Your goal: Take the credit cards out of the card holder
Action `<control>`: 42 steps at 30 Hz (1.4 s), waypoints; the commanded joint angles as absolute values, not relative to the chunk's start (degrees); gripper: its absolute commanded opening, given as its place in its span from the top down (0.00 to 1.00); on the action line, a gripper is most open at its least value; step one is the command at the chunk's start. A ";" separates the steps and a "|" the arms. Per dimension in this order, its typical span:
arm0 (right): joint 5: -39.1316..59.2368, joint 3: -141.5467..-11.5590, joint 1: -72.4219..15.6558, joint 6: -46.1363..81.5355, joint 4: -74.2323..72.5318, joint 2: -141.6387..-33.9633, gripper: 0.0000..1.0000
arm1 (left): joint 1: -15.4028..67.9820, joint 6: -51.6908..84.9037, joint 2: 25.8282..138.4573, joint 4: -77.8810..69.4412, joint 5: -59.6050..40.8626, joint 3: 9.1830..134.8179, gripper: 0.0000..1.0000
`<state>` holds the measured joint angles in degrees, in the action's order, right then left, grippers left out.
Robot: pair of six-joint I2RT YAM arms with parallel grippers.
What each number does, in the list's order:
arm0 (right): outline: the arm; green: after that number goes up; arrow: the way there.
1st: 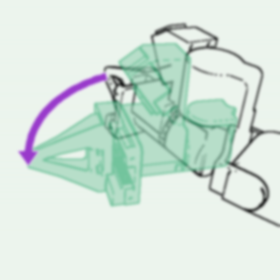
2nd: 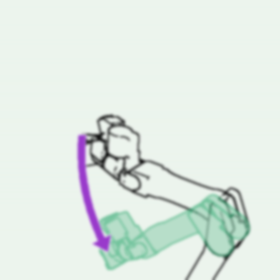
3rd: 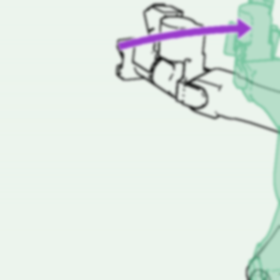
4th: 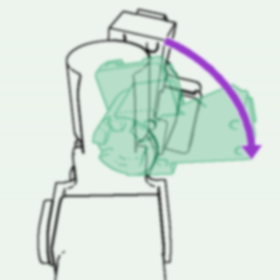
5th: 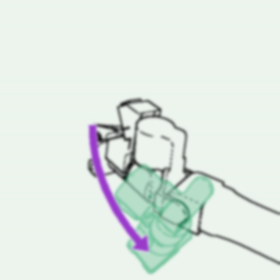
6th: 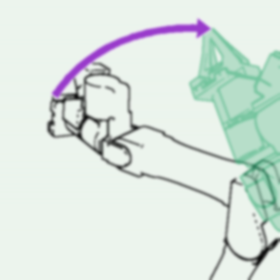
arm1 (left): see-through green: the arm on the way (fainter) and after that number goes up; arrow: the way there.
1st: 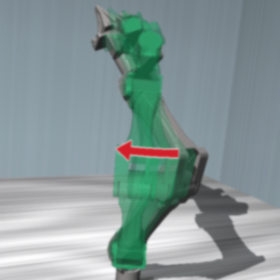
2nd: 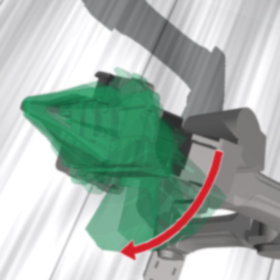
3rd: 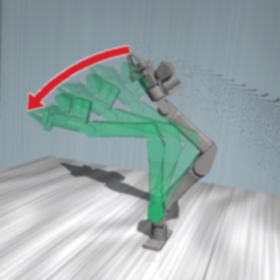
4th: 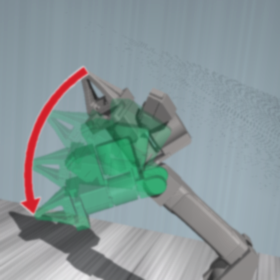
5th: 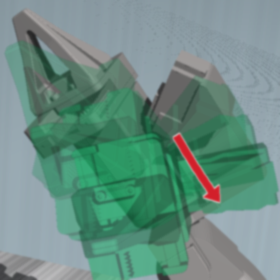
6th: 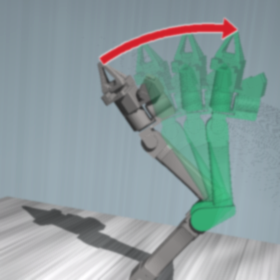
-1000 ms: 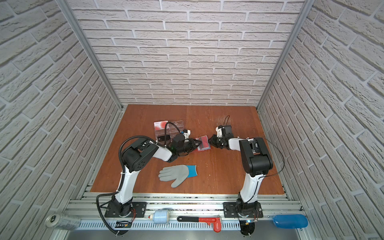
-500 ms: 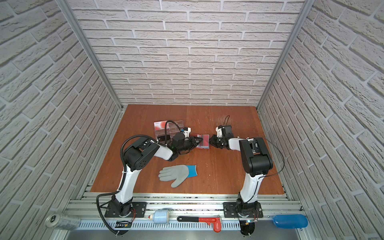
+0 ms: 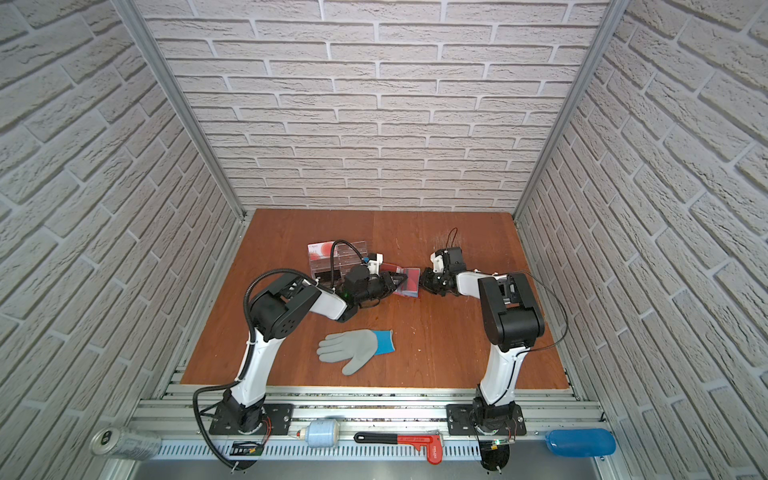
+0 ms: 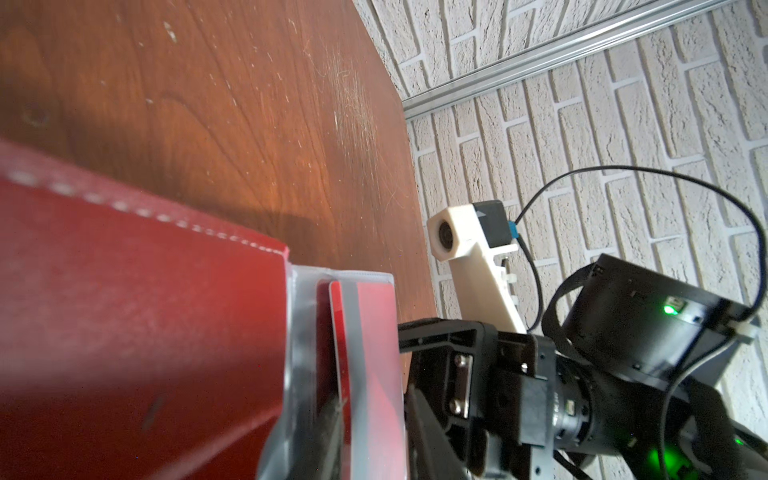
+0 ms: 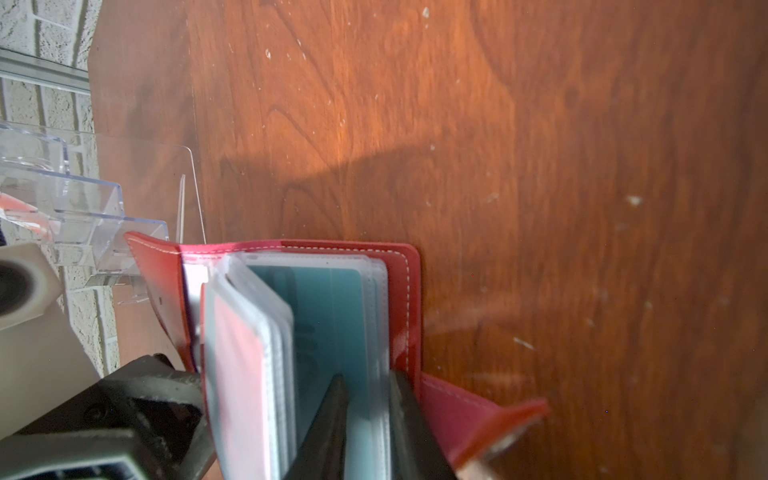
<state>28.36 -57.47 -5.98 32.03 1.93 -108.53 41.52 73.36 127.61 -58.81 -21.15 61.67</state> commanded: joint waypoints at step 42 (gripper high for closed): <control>18.71 -54.85 -5.17 27.37 22.62 -100.92 0.41 | 43.09 74.44 129.07 -69.13 -23.91 59.41 0.72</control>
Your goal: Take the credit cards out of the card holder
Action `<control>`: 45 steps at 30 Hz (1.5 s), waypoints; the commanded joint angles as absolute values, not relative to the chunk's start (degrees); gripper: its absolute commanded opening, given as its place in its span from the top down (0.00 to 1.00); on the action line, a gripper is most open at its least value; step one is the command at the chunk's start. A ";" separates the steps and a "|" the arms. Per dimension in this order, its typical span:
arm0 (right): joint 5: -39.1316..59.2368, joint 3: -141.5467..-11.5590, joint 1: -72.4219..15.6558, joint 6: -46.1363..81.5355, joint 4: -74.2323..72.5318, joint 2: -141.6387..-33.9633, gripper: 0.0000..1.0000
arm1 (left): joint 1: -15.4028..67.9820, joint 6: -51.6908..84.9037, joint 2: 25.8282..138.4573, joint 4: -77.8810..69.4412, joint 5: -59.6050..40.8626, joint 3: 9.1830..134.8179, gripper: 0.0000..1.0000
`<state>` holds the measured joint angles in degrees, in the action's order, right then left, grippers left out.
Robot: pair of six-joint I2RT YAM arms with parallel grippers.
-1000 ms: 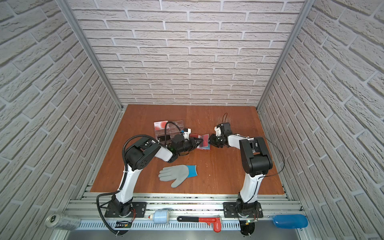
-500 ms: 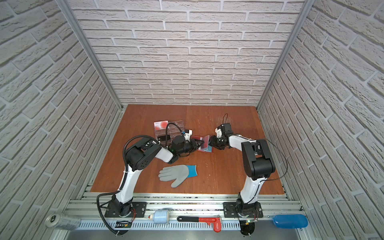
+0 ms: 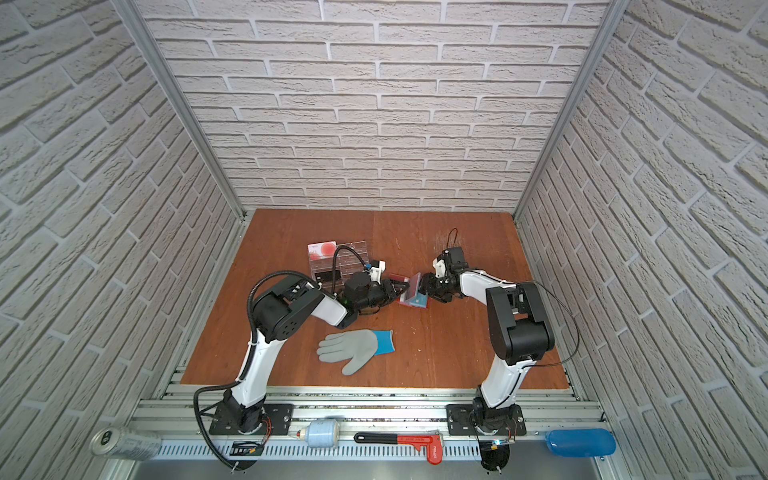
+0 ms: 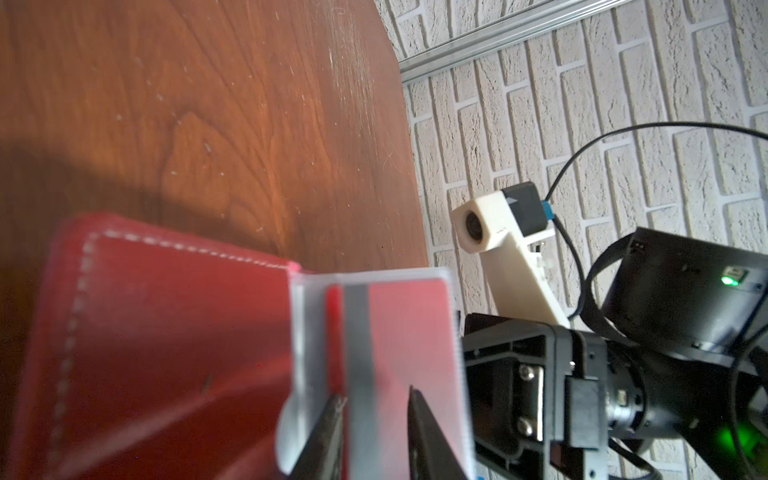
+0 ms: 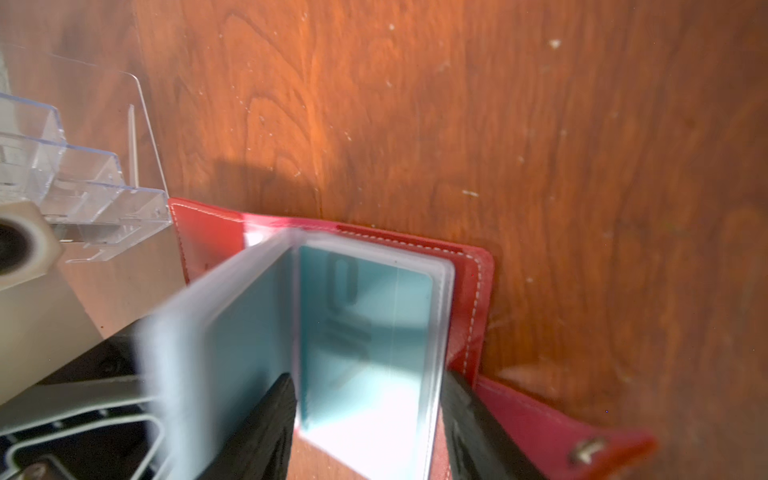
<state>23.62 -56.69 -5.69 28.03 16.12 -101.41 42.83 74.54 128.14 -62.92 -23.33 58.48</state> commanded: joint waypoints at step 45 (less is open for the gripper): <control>15.93 -57.56 -2.56 26.02 28.30 -94.10 0.30 | 43.69 73.26 130.20 -52.53 -20.48 59.05 0.72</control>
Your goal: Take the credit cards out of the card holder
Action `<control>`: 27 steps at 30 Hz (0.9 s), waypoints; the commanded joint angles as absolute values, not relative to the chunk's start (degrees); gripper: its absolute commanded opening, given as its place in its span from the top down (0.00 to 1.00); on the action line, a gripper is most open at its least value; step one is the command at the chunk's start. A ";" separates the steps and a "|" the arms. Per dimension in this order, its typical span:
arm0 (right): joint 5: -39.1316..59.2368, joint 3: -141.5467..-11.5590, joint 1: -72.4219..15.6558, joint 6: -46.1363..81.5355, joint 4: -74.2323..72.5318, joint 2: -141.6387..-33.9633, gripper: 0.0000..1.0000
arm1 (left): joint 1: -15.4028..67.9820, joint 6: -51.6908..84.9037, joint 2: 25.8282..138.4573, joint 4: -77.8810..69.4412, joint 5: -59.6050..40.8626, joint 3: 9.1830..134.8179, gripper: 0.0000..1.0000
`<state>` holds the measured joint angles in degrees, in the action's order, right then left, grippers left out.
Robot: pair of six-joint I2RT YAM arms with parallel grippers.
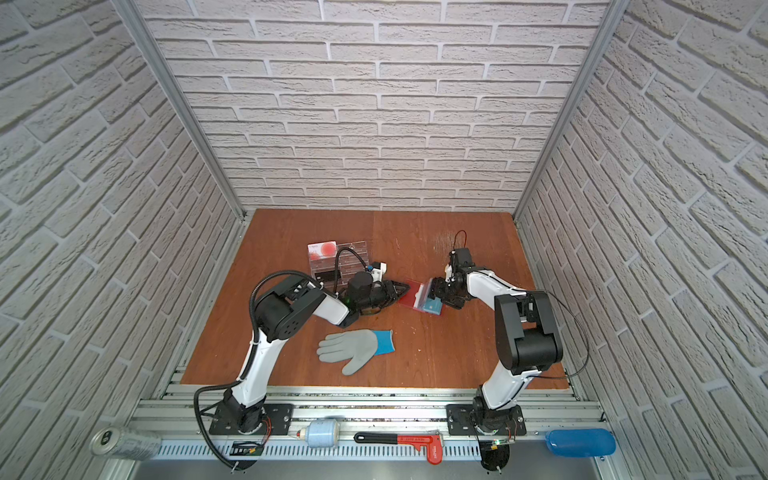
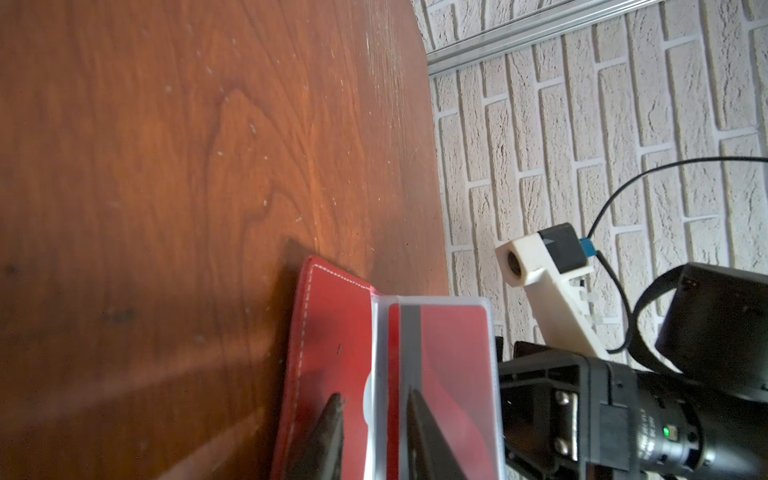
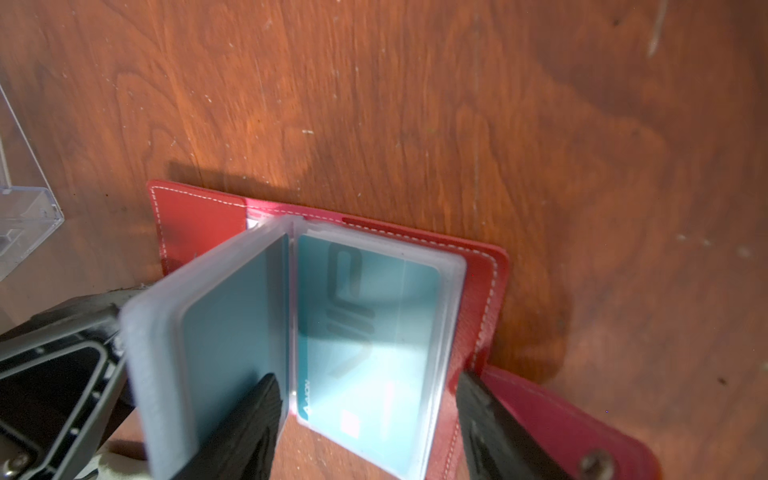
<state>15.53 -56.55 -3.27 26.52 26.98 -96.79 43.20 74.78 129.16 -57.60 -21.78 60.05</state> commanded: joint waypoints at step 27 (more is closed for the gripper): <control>21.94 -53.80 2.55 27.82 25.00 -89.29 0.29 | 43.42 73.79 130.52 -51.42 -19.95 58.46 0.72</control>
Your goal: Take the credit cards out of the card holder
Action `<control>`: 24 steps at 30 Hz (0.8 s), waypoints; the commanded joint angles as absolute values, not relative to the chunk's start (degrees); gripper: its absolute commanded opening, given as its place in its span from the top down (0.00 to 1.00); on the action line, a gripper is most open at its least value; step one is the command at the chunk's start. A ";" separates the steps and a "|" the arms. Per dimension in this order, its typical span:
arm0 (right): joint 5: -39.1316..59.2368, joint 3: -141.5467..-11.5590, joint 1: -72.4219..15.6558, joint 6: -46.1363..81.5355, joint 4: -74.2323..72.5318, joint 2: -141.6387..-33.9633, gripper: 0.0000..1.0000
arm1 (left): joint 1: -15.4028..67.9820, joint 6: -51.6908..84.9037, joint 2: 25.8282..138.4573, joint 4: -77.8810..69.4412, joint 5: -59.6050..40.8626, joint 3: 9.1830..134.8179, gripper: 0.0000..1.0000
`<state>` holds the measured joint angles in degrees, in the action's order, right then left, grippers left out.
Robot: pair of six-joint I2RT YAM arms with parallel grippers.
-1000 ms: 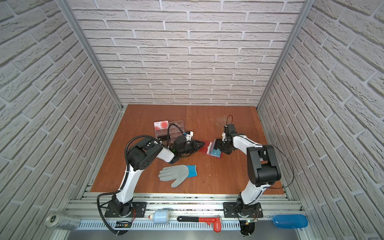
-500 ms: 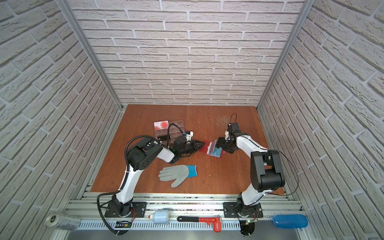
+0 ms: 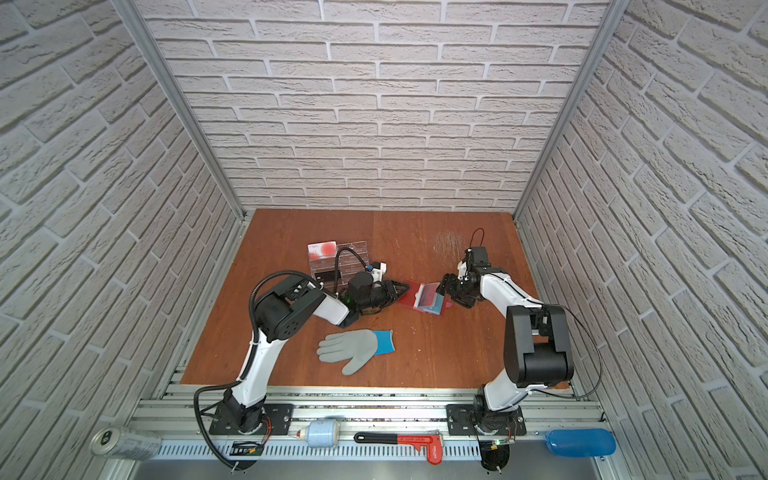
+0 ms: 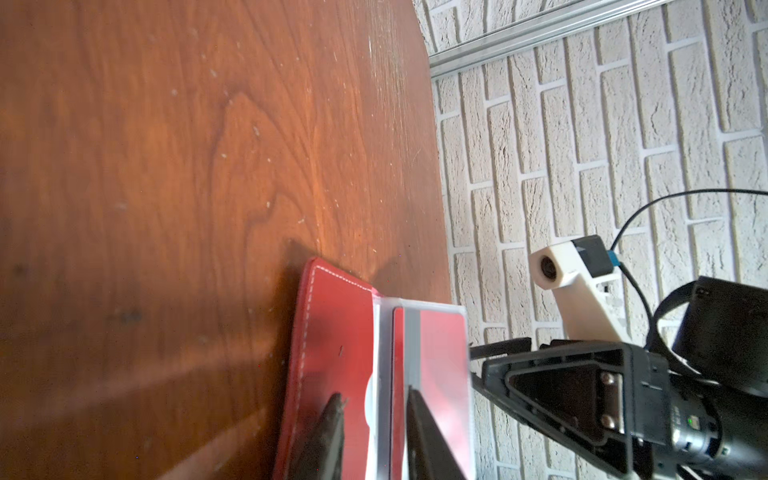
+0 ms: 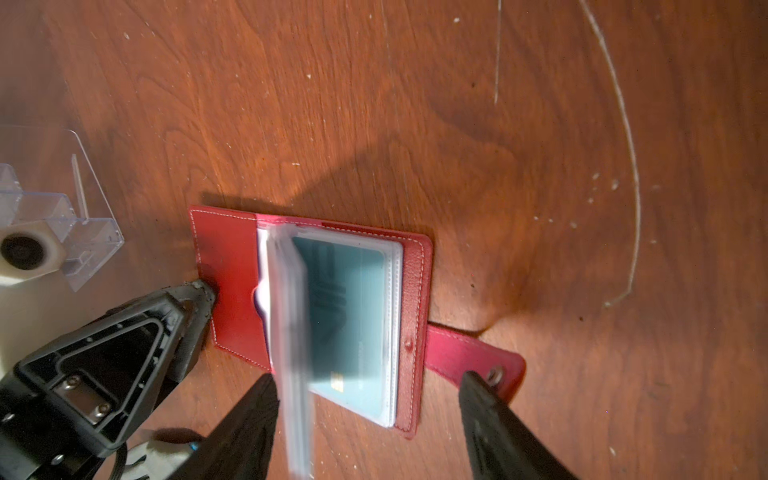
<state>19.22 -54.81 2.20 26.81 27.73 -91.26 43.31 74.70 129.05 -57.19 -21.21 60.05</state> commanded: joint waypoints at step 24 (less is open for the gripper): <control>23.38 -55.20 -1.91 27.69 18.76 -100.07 0.43 | 42.80 74.52 127.54 -54.23 -18.98 52.92 0.73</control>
